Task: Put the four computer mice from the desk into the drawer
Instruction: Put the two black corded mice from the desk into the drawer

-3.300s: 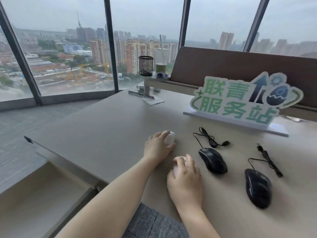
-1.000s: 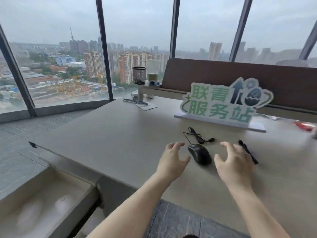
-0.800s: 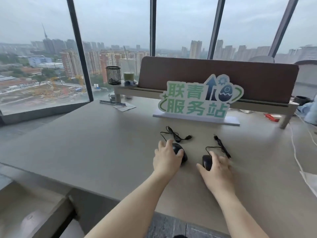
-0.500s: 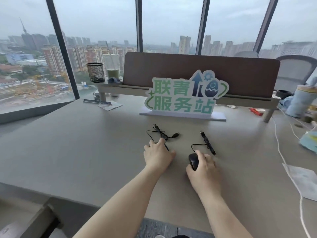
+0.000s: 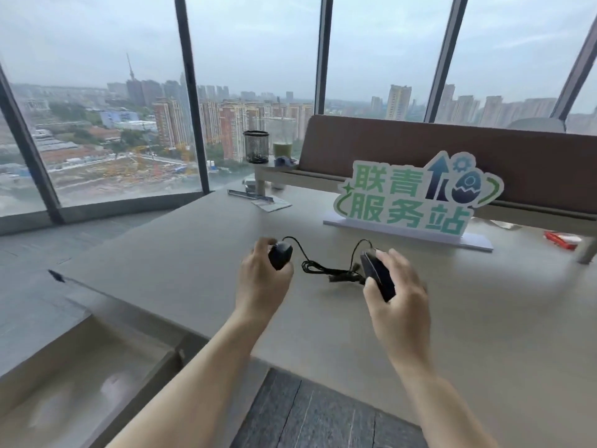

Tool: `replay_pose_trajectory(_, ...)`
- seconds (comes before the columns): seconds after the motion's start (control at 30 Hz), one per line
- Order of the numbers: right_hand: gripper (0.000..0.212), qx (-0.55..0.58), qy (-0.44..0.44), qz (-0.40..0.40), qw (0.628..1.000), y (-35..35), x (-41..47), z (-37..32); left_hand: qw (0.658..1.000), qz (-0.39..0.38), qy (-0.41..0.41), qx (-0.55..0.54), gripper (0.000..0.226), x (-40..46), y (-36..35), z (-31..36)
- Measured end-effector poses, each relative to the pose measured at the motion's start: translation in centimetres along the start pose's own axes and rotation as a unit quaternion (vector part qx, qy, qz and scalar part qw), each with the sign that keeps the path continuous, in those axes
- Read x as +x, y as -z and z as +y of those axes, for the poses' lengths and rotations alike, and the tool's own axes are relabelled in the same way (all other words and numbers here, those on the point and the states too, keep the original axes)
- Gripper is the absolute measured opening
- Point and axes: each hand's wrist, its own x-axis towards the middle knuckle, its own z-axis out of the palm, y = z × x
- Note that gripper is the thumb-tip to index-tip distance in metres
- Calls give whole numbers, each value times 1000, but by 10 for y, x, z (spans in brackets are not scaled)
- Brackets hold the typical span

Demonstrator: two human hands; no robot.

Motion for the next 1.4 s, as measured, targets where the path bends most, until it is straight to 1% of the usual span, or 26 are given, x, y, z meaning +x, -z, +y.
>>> replay_pose_trajectory(0.07, 45, 61, 21, -18, 998, -15, -2, -40, 998, 50, -24, -5, 37, 1, 50, -1)
replay_pose_trajectory(0.17, 44, 157, 40, -56, 985, -43, -14, -96, 992, 117, -44, -8, 35, -4, 124, -6)
replay_pose_trajectory(0.3, 46, 249, 62, -123, 959, -91, -46, -158, 985, 171, -27, -5, 33, -19, 205, -31)
replay_pose_trajectory(0.37, 46, 273, 72, -165, 945, -119, -68, -182, 979, 203, -11, 15, 33, -28, 236, -52)
replay_pose_trajectory(0.47, 43, 284, 65, -243, 925, -164, -105, -204, 970, 234, 28, 65, 33, -46, 272, -94)
replay_pose_trajectory(0.6, 39, 254, 67, -330, 907, -221, -154, -217, 951, 246, 117, 147, 37, -71, 302, -171)
replay_pose_trajectory(0.7, 40, 210, 61, -394, 893, -260, -185, -217, 937, 208, 215, 178, 39, -90, 310, -226)
replay_pose_trajectory(0.77, 42, 164, 60, -443, 879, -285, -202, -216, 924, 164, 284, 199, 42, -100, 308, -259)
replay_pose_trajectory(0.83, 42, 101, 65, -495, 861, -309, -217, -213, 908, 114, 326, 237, 46, -108, 302, -285)
replay_pose_trajectory(0.9, 41, 29, 86, -546, 833, -331, -230, -212, 891, 68, 356, 273, 49, -111, 294, -303)
replay_pose_trajectory(0.97, 40, -40, 105, -598, 794, -349, -241, -213, 873, 25, 385, 300, 49, -112, 285, -314)
replay_pose_trajectory(1.03, 44, -105, 115, -636, 756, -363, -248, -215, 856, -12, 412, 313, 46, -114, 277, -325)
replay_pose_trajectory(1.13, 56, -193, 113, -651, 726, -380, -254, -214, 838, -43, 444, 315, 40, -119, 267, -344)
replay_pose_trajectory(1.2, 57, -220, 106, -656, 714, -390, -258, -210, 830, -43, 461, 310, 38, -122, 262, -353)
replay_pose_trajectory(1.3, 56, -235, 91, -671, 697, -397, -264, -204, 825, -49, 476, 300, 43, -121, 260, -359)
replay_pose_trajectory(1.37, 55, -236, 99, -670, 697, -398, -265, -203, 825, -56, 479, 294, 46, -118, 262, -359)
replay_pose_trajectory(1.4, 52, -228, 108, -661, 706, -397, -265, -202, 827, -53, 477, 291, 46, -116, 264, -357)
